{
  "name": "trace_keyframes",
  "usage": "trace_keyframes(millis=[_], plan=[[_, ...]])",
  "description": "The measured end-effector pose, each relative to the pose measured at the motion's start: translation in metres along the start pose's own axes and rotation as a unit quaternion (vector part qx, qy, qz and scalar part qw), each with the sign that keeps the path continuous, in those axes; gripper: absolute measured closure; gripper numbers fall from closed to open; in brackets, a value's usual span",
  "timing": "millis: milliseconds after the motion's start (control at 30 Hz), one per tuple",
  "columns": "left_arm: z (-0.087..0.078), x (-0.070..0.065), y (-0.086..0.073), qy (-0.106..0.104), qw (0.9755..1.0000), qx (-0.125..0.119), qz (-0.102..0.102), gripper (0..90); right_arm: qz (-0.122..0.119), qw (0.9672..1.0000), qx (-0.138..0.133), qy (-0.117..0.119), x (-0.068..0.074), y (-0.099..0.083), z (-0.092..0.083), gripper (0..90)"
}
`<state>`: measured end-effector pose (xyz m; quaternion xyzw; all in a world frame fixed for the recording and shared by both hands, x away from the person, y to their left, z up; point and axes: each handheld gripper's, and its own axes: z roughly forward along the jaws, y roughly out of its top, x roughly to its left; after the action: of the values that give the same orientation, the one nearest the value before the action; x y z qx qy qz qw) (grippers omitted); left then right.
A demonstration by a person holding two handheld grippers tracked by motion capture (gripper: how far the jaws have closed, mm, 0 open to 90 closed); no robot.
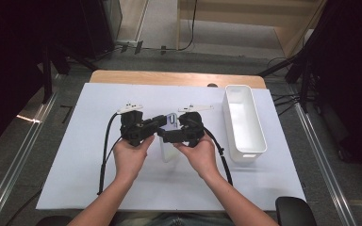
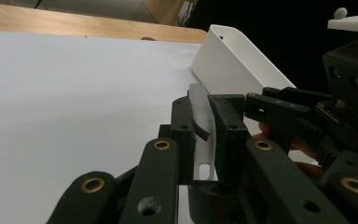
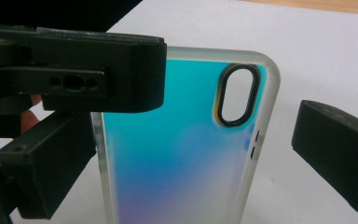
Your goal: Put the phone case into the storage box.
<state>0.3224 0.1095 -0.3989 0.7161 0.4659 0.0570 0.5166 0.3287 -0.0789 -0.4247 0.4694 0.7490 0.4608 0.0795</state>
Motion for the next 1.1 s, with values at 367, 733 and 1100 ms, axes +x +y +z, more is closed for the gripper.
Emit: trace_keyframes(millis=[367, 733, 1100], plan=[[0.0006, -0.0012, -0.0007, -0.004, 1.0, 0.0, -0.003, 79.9, -0.007, 0.9999, -0.003, 0.012, -0.0005, -0.0016, 0.0007, 11.8], [0.0016, -0.0015, -0.0012, -0.006, 1.0, 0.003, -0.006, 79.7, -0.008, 0.9999, 0.0, 0.015, -0.0011, -0.0016, -0.0004, 14.3], [0.0014, 0.0014, -0.0001, -0.022, 0.9995, 0.006, -0.022, 78.9, -0.007, 0.9998, 0.011, 0.014, -0.0004, 0.0005, -0.0028, 14.8]])
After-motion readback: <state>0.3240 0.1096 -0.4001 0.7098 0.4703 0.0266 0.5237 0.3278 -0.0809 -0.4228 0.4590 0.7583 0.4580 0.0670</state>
